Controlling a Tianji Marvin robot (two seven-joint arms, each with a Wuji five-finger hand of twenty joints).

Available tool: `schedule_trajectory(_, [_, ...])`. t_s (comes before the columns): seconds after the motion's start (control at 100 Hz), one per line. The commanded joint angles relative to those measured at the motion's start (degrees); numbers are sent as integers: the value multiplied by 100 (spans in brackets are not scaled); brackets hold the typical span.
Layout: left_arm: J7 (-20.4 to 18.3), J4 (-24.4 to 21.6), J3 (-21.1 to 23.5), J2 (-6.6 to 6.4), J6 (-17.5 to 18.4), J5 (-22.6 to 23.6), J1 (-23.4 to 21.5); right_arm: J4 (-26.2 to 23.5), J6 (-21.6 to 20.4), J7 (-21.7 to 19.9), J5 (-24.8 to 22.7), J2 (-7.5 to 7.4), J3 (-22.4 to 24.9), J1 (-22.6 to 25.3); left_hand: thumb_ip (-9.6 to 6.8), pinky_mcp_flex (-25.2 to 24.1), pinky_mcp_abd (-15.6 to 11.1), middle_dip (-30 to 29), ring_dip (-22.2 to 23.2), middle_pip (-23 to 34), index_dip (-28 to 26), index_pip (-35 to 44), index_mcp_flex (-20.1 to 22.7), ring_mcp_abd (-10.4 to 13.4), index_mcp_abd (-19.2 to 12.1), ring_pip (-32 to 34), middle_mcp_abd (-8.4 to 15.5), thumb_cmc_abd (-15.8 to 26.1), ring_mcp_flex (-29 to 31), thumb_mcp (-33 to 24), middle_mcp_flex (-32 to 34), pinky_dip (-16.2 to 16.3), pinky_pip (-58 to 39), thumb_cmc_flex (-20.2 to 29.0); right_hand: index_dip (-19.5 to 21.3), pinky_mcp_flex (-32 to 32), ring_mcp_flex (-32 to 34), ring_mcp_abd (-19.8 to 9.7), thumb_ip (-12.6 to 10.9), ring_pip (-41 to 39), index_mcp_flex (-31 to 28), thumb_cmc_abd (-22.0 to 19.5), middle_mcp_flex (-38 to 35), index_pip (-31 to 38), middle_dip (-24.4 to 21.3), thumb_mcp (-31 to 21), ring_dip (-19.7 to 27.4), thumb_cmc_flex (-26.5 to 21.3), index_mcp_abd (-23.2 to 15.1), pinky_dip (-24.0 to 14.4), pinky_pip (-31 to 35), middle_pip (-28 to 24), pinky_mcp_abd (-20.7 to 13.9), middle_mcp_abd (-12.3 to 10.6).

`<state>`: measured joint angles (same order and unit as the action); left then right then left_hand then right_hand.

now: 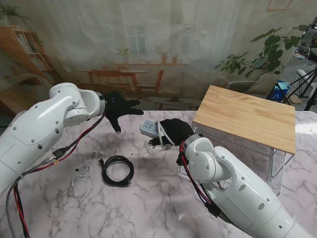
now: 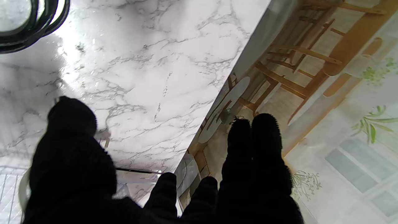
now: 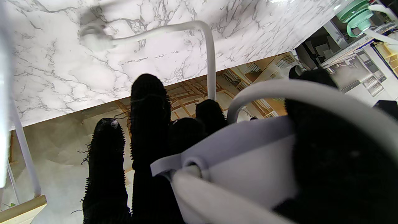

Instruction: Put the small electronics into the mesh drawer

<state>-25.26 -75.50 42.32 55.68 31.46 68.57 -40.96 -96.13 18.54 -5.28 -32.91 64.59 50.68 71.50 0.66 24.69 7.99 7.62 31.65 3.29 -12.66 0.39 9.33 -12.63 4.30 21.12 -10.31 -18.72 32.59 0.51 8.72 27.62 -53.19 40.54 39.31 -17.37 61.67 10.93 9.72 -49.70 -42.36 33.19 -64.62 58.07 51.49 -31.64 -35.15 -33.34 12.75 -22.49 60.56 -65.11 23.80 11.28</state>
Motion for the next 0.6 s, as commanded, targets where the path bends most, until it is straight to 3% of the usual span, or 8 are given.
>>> schedule_trajectory(0.0, [-133, 73, -100, 17, 23, -269, 53, -62, 11, 32, 13, 28, 29, 4, 87, 13, 45, 108, -136, 185, -222, 124, -8, -289, -81, -106, 61, 246, -56, 42, -13, -182, 79, -239, -48, -11, 184, -181, 21, -423, -232, -1226, -212, 138, 28, -1565, 31, -1140, -1093, 57, 102, -354, 55, -44])
schedule_trajectory(0.11, [-383, 179, -483, 36, -72, -891, 232, -98, 20, 63, 37, 37, 57, 16, 60, -110, 113, 127, -314, 331, -329, 250, 358, -264, 98, -266, 83, 346, -150, 32, 68, -321, 265, -289, -45, -8, 182, -175, 22, -421, -235, -1226, -211, 142, 28, -1565, 31, -1138, -1099, 58, 102, -354, 59, -45])
schedule_trajectory(0.23, [-329, 352, -854, 83, -239, -1363, 363, -156, 27, 75, 36, 36, 108, 43, 71, -183, 39, 87, -548, 362, -271, 196, 360, -250, 326, -426, 46, 459, -277, 42, 54, -459, 393, -392, -47, -10, 181, -173, 23, -419, -231, -1224, -211, 140, 28, -1566, 32, -1139, -1089, 59, 102, -354, 56, -45])
schedule_trajectory(0.32, [-280, 511, -1056, 139, -375, -1781, 406, -206, 24, 66, 16, 28, 153, 68, 73, -252, 2, -118, -689, 29, -51, -148, -173, -294, 213, -441, 25, 510, -409, 46, -90, -506, 424, -424, -47, -10, 178, -174, 23, -417, -235, -1226, -207, 142, 28, -1567, 33, -1140, -1094, 59, 103, -352, 56, -44])
schedule_trajectory(0.41, [-277, 615, -1249, 184, -460, -2189, 450, -254, 21, 65, 5, 25, 198, 88, 91, -233, -2, -186, -750, -106, 449, -246, -163, -338, 131, -347, -10, 486, -395, 62, -140, -513, 369, -450, -48, -11, 176, -169, 24, -417, -235, -1224, -208, 141, 27, -1567, 33, -1140, -1094, 59, 104, -352, 52, -44])
schedule_trajectory(0.59, [-115, 888, -1765, 303, -413, -2769, 651, -325, 44, 108, 28, 36, 247, 111, 113, -208, 39, -88, -727, 18, 279, -82, -167, -343, -116, -264, 23, 437, -306, 76, -96, -506, 326, -468, -48, -5, 181, -172, 24, -419, -232, -1223, -210, 142, 25, -1570, 32, -1140, -1093, 62, 101, -348, 56, -42])
